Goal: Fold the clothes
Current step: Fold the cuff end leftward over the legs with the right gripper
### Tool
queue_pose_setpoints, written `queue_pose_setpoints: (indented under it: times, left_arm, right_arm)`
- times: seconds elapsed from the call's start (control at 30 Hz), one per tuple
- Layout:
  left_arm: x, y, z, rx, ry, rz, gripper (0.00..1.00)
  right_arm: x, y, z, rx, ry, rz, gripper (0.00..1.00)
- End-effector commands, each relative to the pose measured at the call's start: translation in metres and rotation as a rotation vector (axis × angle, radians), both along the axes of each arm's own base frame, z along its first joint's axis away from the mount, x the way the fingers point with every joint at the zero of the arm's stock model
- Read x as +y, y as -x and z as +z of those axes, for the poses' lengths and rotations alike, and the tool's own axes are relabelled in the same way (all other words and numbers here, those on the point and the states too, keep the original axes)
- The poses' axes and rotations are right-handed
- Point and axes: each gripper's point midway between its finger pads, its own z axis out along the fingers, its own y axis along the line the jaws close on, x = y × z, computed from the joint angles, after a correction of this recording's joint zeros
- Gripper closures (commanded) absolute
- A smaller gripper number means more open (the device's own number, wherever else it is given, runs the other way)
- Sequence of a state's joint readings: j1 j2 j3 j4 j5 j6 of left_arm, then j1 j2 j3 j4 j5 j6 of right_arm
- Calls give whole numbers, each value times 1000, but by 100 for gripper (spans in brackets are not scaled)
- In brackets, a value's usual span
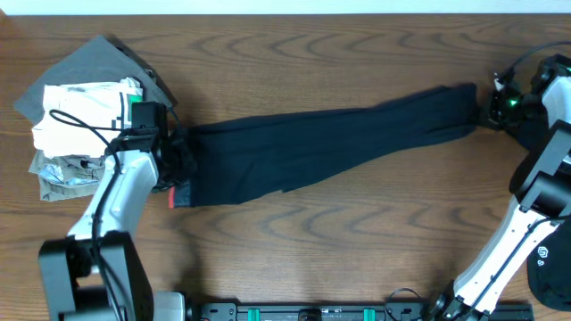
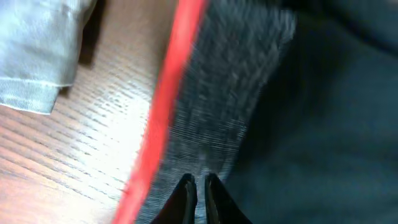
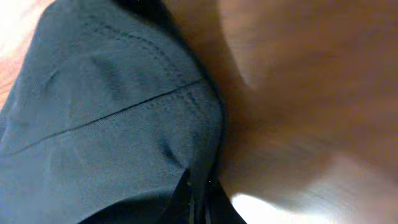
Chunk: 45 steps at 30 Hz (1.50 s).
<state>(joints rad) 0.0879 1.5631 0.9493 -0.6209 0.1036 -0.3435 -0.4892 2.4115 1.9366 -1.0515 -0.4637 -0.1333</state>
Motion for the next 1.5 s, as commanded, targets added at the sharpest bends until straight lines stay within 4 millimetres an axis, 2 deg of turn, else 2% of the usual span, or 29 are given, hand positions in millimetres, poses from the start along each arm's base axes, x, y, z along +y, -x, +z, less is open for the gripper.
queue_pose_setpoints:
  times: [0.0,0.13,0.2,0.3,0.4,0.53,0.63,0.7,0.83,1.03,1.27,1.47]
  left_arm:
    - [-3,-9,23,-83,12,-20,91]
    - [-3,-11,34,-121,9,-20,91]
    - [-3,-11,36,-126,9,-21,91]
    - [-8,-11,36,-129,32,-28,91]
    - [-11,-12,37,-132,51,-35,91]
    - [-11,-11,36,-127,52,-35,91]
    - [-11,-9,36,-118,52,-35,91]
    - [-12,-8,35,-115,53,-34,91]
    - [-12,-8,35,-115,53,-34,91]
    - [-12,-7,35,-113,53,-34,91]
    - [-12,-7,35,-112,53,-34,90]
    - [-12,-7,35,-112,53,-34,90]
  right_arm:
    - [-64,11,52,-27,167,-181,99]
    - [-102,30,90,-70,228,-282,99]
    - [-112,41,105,-79,237,-312,99]
    - [-110,53,122,-83,247,-290,99]
    - [-93,54,136,-89,248,-241,99]
    - [-54,47,151,-103,253,-126,99]
    - [-9,37,158,-104,247,-10,99]
    - [29,33,156,-84,238,84,99]
    - [90,36,149,-15,267,254,99]
    - [163,44,144,36,325,428,99]
    - [220,56,130,68,332,573,98]
    - [240,67,116,107,329,635,98]
